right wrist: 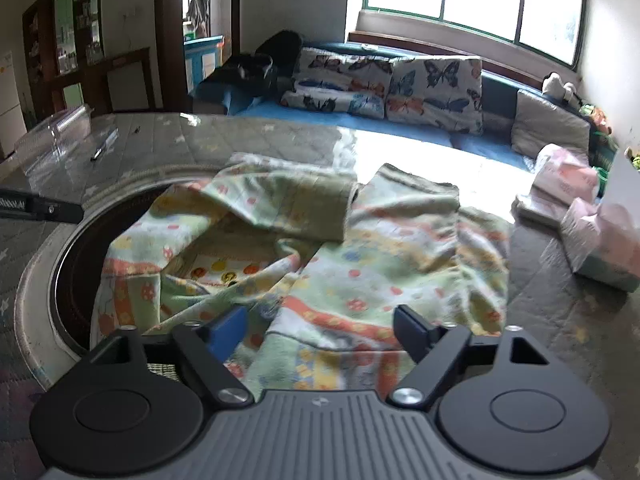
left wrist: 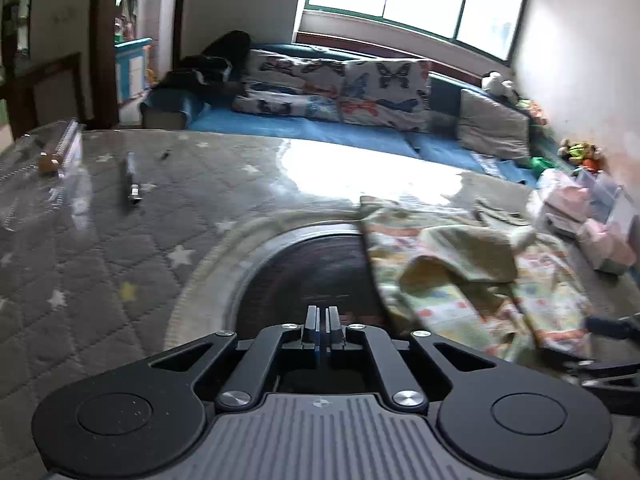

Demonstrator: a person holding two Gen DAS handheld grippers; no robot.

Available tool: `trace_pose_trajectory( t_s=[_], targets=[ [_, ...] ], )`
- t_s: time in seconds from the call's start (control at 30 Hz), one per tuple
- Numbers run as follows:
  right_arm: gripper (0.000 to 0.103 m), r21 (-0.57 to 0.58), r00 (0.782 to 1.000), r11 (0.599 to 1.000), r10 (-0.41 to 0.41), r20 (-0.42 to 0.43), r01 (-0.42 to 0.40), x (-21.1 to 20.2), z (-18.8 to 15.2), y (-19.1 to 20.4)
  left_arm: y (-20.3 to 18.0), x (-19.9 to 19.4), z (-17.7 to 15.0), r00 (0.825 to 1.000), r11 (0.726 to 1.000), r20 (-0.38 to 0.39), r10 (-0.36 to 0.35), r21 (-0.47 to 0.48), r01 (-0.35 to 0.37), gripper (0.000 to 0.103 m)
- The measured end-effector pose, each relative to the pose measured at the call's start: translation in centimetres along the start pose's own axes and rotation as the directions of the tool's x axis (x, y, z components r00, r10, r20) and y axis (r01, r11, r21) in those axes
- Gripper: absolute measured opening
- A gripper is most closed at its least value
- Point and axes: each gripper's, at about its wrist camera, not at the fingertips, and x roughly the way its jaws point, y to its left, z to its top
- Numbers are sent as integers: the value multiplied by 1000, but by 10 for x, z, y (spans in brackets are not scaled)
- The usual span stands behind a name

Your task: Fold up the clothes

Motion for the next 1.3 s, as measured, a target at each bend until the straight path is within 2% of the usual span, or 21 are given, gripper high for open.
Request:
trace_pose_trajectory(
  t_s=[0.03, 0.1, 0.13, 0.17, 0.23, 0.27, 0.33, 0.4, 0.43, 0.47, 0.57, 0.6, 0.73, 0.9, 1.07, 1.23, 1.27, 1.3],
  targets=[
    [73, -4, 1000, 1000, -6, -4, 6, 1, 0, 1, -6, 1, 2, 1000, 1000, 1, -9, 13, 9, 8],
    [65, -23, 999, 999, -31, -9, 31, 2, -2, 3, -18, 5, 7, 1000, 999, 6, -26, 42, 26, 28],
    [64, -32, 999, 999, -42, -7, 42, 1, -3, 3, -24, 8, 9, 1000, 998, 11, -28, 56, 27, 49],
    [60, -37, 999, 998, -46, -7, 46, 0, -4, 2, -31, 11, 11, 999, 997, 16, -29, 71, 28, 62],
    [52, -35, 999, 999, -40, -10, 40, -2, -5, -1, -42, 21, 16, 999, 995, 18, -29, 96, 27, 63],
    [47, -32, 999, 999, -40, -10, 40, -3, -5, -2, -46, 29, 18, 999, 993, 5, -44, 106, 43, 67],
    [37, -30, 999, 999, -45, -9, 45, -5, -6, -5, -52, 45, 21, 998, 991, -23, -54, 125, 57, 67],
    [25, -27, 999, 999, -47, -3, 47, -9, -7, -7, -57, 59, 21, 998, 987, -48, -51, 147, 57, 65],
    [22, -25, 999, 999, -48, -2, 47, -10, -8, -8, -58, 63, 20, 997, 986, -56, -50, 155, 58, 56],
    [17, -23, 999, 999, -49, 0, 49, -12, -8, -9, -57, 66, 18, 996, 987, -70, -59, 148, 68, 36],
    [10, -3, 998, 999, -53, 15, 54, -20, -12, -13, -53, 71, 15, 992, 988, -97, -81, 124, 93, 8],
    [8, 7, 998, 998, -55, 20, 55, -23, -13, -15, -51, 67, 14, 993, 989, -90, -77, 122, 88, 5],
    [7, 45, 997, 997, -66, 42, 64, -38, -19, -21, -41, 45, 12, 997, 991, -49, -67, 111, 72, 1],
    [4, 84, 994, 993, -92, 65, 86, -60, -33, -31, -22, 15, 4, 999, 995, -9, -43, 87, 43, 0],
    [4, 104, 994, 991, -94, 50, 89, -79, -46, -40, -1, -14, -16, 1000, 999, 3, -23, 44, 23, 0],
    [11, 78, 995, 995, -74, 68, 68, -79, -32, -40, 19, -36, -36, 1000, 1000, 4, 8, -19, -8, 0],
    [17, 70, 995, 996, -66, 73, 61, -76, -28, -39, 23, -40, -40, 1000, 999, 1, 13, -35, -13, 0],
    [29, 62, 995, 997, -58, 78, 53, -72, -22, -38, 26, -43, -45, 1000, 999, 1, 24, -45, -24, 0]
  ],
)
